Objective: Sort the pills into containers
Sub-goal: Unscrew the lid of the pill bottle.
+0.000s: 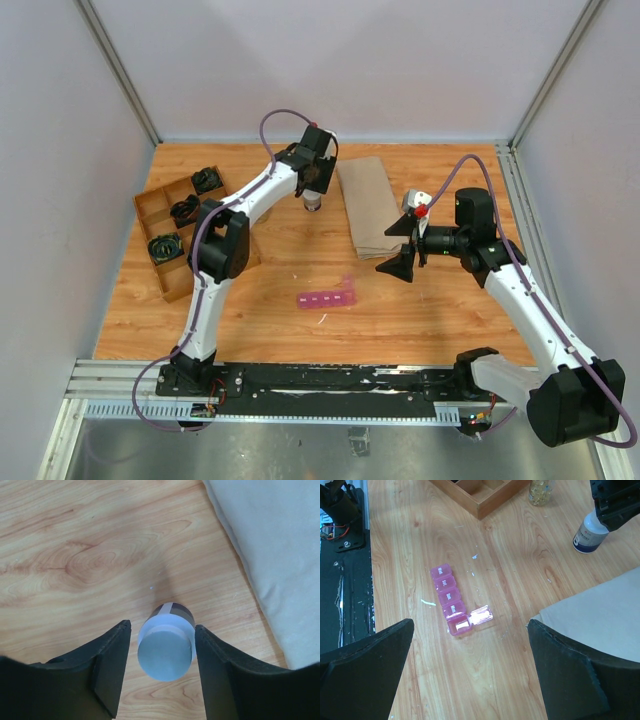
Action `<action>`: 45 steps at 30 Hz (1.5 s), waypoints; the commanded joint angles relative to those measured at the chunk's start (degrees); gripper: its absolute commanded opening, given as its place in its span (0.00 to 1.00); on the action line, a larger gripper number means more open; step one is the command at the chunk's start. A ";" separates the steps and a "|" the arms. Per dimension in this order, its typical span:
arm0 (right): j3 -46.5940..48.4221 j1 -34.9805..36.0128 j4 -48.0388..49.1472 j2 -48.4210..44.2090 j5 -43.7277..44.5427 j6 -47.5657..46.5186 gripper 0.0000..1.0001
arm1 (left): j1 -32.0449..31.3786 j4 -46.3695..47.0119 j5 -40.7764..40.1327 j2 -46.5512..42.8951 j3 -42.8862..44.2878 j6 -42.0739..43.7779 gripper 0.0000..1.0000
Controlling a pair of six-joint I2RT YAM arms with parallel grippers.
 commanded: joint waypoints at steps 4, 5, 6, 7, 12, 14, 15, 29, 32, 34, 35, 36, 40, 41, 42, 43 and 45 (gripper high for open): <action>1.24 -0.80 -0.08 0.13 0.13 0.10 0.99 | 0.52 -1.07 -0.16 -3.32 -0.65 -0.55 0.54; 1.15 -0.82 -0.08 0.13 0.12 0.15 0.99 | 0.52 -1.34 -0.11 -3.32 -0.72 -0.51 0.54; 1.10 -0.84 -0.08 0.13 0.00 0.24 0.99 | 0.52 -1.45 -0.17 -3.32 -0.79 -0.47 0.54; 1.11 -0.80 -0.07 0.10 -0.04 0.24 0.99 | 0.52 -1.64 -0.19 -3.33 -0.83 -0.42 0.54; 1.15 -0.84 -0.05 0.05 -0.08 0.31 0.98 | 0.97 -1.97 0.22 -3.41 -1.22 -0.51 0.60; 1.07 -0.97 -0.07 0.01 -0.13 0.33 0.99 | 1.10 -1.98 0.45 -3.49 -1.40 -0.62 0.58; 1.03 -0.97 -0.06 0.03 -0.11 0.33 0.99 | 1.13 -1.99 0.57 -3.62 -1.44 -0.67 0.55; 0.69 -1.06 -0.05 -0.04 -0.65 -0.12 0.99 | 1.11 -2.00 3.55 -9.01 -4.72 -1.85 0.01; 0.18 -1.06 0.00 -0.23 -2.57 -1.64 0.99 | 1.13 -0.30 7.71 -13.79 -9.05 -3.56 0.00; -0.61 -1.03 0.24 -0.58 -3.97 -3.35 0.99 | 1.13 2.77 11.84 -17.92 -13.80 -5.22 0.00; -1.34 -1.06 0.91 -0.92 -4.27 -3.86 0.99 | 1.10 4.55 14.24 -20.46 -16.65 -6.24 0.00; -2.10 -1.04 1.76 -1.35 -4.28 -4.15 0.99 | 1.13 6.91 17.11 -23.10 -19.91 -7.41 0.00; -5.60 -1.06 5.31 -4.00 -6.65 -8.16 0.99 | 1.05 15.89 29.39 -34.43 -34.64 -12.14 0.00; -6.58 -1.06 6.20 -4.80 -8.10 -9.27 0.99 | 0.96 18.99 32.18 -37.57 -38.38 -13.64 0.00; -7.38 -1.06 7.29 -5.55 -9.62 -9.51 0.99 | 0.75 22.31 34.84 -40.77 -42.17 -15.33 0.00; -7.67 -1.05 7.64 -5.87 -10.85 -9.73 0.99 | 0.47 25.47 37.15 -44.10 -45.95 -16.66 0.00; -7.56 -1.06 7.09 -6.01 -12.97 -10.34 0.99 | -0.97 31.23 39.24 -50.37 -52.92 -19.28 0.00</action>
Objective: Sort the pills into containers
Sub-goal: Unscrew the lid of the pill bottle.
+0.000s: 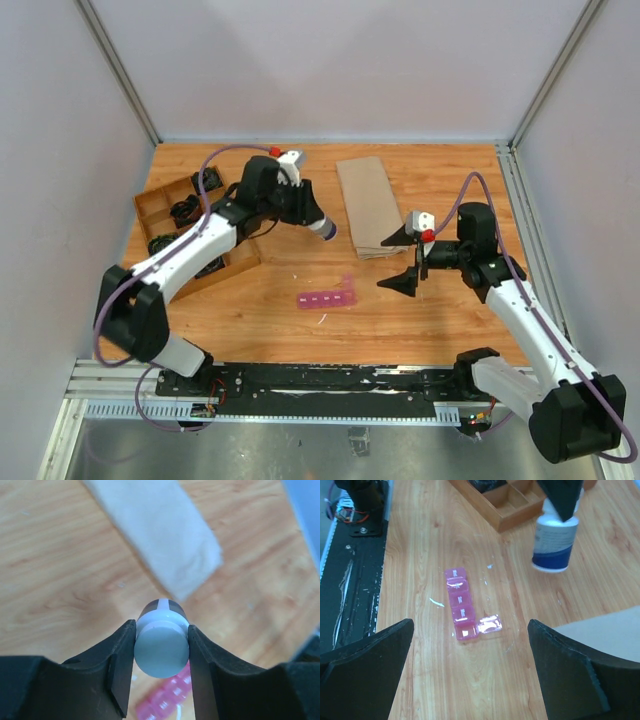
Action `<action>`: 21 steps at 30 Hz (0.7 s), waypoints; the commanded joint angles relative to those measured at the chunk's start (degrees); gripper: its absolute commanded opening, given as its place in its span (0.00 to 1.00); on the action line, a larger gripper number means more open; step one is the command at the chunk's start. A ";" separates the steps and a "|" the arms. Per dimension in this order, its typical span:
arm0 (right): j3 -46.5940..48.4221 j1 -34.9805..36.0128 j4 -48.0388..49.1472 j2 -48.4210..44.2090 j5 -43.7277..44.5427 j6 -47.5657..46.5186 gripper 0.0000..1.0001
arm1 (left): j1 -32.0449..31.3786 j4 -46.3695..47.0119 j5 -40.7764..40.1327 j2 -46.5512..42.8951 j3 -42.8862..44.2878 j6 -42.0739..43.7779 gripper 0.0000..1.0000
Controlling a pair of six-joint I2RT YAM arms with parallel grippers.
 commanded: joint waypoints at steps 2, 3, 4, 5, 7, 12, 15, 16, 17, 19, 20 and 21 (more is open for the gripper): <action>-0.50 -0.64 2.88 -1.74 -9.08 -4.11 0.99 | -3.91 20.36 11.69 -15.80 -16.47 -9.47 0.00; -0.51 -0.60 2.60 -1.92 -10.64 -4.55 0.99 | -5.25 22.70 11.29 -19.08 -19.27 -11.00 0.00; -0.52 -0.61 2.07 -2.03 -12.76 -5.23 0.99 | -6.63 25.10 10.60 -21.30 -21.75 -11.98 0.00; -0.33 -0.63 1.22 -2.16 -14.08 -5.89 0.99 | -7.95 26.68 9.43 -23.38 -24.16 -13.09 0.00; -0.12 -0.62 0.25 -2.44 -15.00 -6.51 0.99 | -10.39 29.23 6.17 -27.27 -28.20 -14.61 0.00; -0.30 0.37 3.67 -2.61 -12.11 -0.77 0.99 | -17.44 36.17 -3.95 -32.72 -35.67 -19.00 0.00; 0.37 2.87 3.03 -2.20 -8.94 -0.85 0.99 | -21.71 39.87 -10.85 -34.36 -38.57 -20.11 0.00; 0.65 4.01 2.07 -2.12 -8.12 -1.79 0.99 | -22.78 41.39 -12.80 -34.81 -39.48 -20.59 0.00; 0.81 5.14 1.14 -1.95 -7.00 -3.16 0.99 | -23.74 42.91 -14.28 -35.02 -40.37 -21.20 0.00; 1.05 7.28 -0.28 -1.66 -4.57 -5.00 0.99 | -25.27 45.48 -16.75 -34.99 -41.60 -22.17 0.00; 1.01 7.87 -0.24 -1.43 -3.66 -5.20 0.99 | -25.99 46.08 -18.12 -34.70 -41.79 -22.56 0.00; 0.99 8.64 -0.15 -1.25 -2.45 -5.31 0.99 | -26.69 46.55 -19.08 -34.29 -41.77 -22.77 0.00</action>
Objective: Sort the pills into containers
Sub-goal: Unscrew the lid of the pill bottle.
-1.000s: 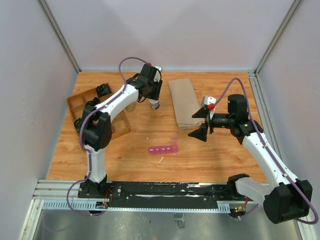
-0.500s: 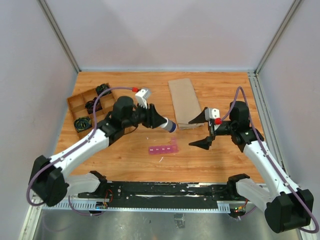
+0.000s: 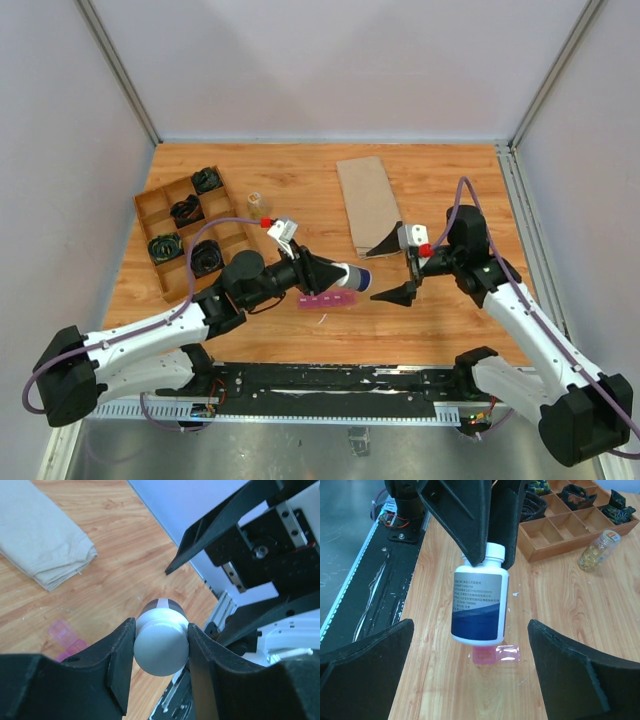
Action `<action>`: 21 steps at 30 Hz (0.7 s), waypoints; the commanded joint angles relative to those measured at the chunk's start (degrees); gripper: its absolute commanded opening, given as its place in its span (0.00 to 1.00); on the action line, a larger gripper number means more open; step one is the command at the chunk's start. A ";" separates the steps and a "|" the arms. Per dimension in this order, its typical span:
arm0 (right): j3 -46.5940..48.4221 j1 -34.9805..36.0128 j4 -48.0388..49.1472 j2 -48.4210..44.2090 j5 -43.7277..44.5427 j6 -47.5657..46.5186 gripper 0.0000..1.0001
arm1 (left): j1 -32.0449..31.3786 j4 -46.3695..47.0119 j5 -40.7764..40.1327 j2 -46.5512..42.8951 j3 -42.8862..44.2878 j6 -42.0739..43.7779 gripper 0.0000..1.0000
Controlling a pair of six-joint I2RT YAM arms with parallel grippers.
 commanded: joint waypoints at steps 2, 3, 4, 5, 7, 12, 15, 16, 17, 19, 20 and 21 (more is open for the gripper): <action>0.84 4.36 -0.48 0.64 7.43 -2.69 0.99 | -3.92 9.92 -10.64 0.96 -0.52 -3.25 0.00; 0.43 4.74 0.32 0.73 8.36 -2.52 0.99 | -4.58 10.80 -11.20 1.49 -0.53 -3.52 0.00; -0.06 5.11 1.40 0.78 9.27 -2.14 0.99 | -4.93 11.62 -11.49 2.02 -0.53 -3.82 0.00; -0.67 5.61 2.77 0.77 10.38 -1.49 0.99 | -5.38 12.43 -11.42 2.48 -0.53 -4.05 0.00; -1.89 6.57 5.24 0.96 12.40 -0.58 0.99 | -5.84 13.53 -11.17 3.39 -0.49 -4.62 0.00; -3.16 9.28 7.62 1.44 14.12 -1.38 1.00 | -6.31 15.20 -10.67 4.52 -1.22 -6.72 0.00; -3.48 10.58 8.77 1.64 15.52 -0.90 0.97 | -6.43 16.25 -10.32 4.64 -1.92 -7.85 0.00; -3.53 10.79 9.22 1.66 15.98 -0.52 0.95 | -6.48 16.37 -10.20 4.72 -1.92 -8.01 0.00; -3.61 10.85 9.75 1.53 16.23 0.21 0.93 | -6.59 16.47 -10.07 4.74 -1.94 -8.20 0.00; -3.55 10.81 10.50 1.08 16.03 1.33 0.89 | -6.83 16.62 -10.49 4.83 -2.17 -8.36 0.00; -3.55 10.85 10.80 0.83 15.94 1.93 0.87 | -7.04 16.83 -10.80 4.83 -2.38 -8.43 0.00; -3.64 10.85 11.13 0.60 15.82 2.53 0.85 | -7.18 17.01 -11.25 4.83 -2.59 -8.50 0.00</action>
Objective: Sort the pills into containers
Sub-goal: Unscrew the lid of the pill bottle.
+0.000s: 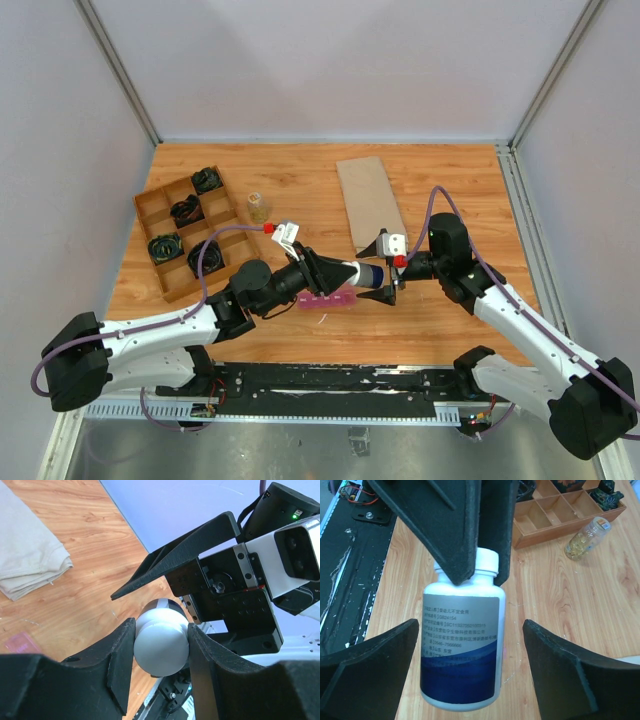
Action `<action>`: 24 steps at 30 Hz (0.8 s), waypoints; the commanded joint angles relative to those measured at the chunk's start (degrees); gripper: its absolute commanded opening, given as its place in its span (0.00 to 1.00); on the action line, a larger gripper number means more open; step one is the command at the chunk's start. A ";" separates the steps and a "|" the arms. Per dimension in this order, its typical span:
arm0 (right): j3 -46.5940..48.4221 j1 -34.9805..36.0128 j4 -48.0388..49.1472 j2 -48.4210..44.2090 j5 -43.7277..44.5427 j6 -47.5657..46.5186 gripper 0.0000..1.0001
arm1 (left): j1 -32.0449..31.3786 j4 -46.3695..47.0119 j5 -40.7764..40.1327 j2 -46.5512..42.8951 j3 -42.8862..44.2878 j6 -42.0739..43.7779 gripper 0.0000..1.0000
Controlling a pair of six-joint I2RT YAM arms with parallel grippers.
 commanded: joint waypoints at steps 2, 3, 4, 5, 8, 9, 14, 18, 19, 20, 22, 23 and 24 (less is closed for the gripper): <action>-0.59 0.81 3.93 -1.34 0.53 3.39 0.83 | -1.39 4.59 -2.33 0.27 -0.84 -1.25 0.00; -0.57 0.78 4.12 -1.46 0.33 3.75 0.82 | -1.55 4.70 -2.42 0.44 -0.74 -1.27 0.00; -0.58 0.82 4.17 -1.53 0.20 3.98 0.81 | -1.76 4.68 -2.67 0.67 -0.64 -1.15 0.00; -0.58 0.82 4.32 -1.64 -0.04 4.27 0.79 | -1.96 4.80 -3.02 0.94 -0.53 -1.09 0.00; -0.58 0.82 4.40 -1.67 -0.56 4.71 0.75 | -2.71 5.49 -3.85 1.67 -0.41 -0.96 0.00; -0.48 0.82 4.32 -1.67 -0.55 4.75 0.73 | -2.84 5.67 -4.06 1.94 -0.49 -1.03 0.00; -0.59 0.82 3.76 -1.11 -0.03 4.38 0.71 | -3.01 6.00 -4.59 1.22 -1.03 -1.04 0.00; -0.46 0.82 3.39 -0.89 0.53 3.84 0.71 | -3.01 6.00 -5.13 -0.28 -1.90 -1.01 0.00; -0.55 0.82 3.38 -0.88 0.47 3.84 0.70 | -2.99 6.00 -5.18 -0.44 -2.06 -1.08 0.00; -0.53 0.81 3.35 -0.82 0.32 3.88 0.69 | -2.98 6.04 -5.20 -0.46 -2.08 -1.04 0.00; -0.49 0.82 3.39 -0.50 0.09 3.84 0.68 | -3.04 6.33 -5.13 -0.31 -2.00 -0.99 0.00; -0.42 0.81 3.32 -0.40 0.01 3.84 0.67 | -2.99 6.70 -4.99 -0.15 -1.93 -0.87 0.00; -0.47 0.82 3.36 -0.35 0.03 3.83 0.67 | -3.04 6.92 -4.87 0.07 -1.76 -0.70 0.00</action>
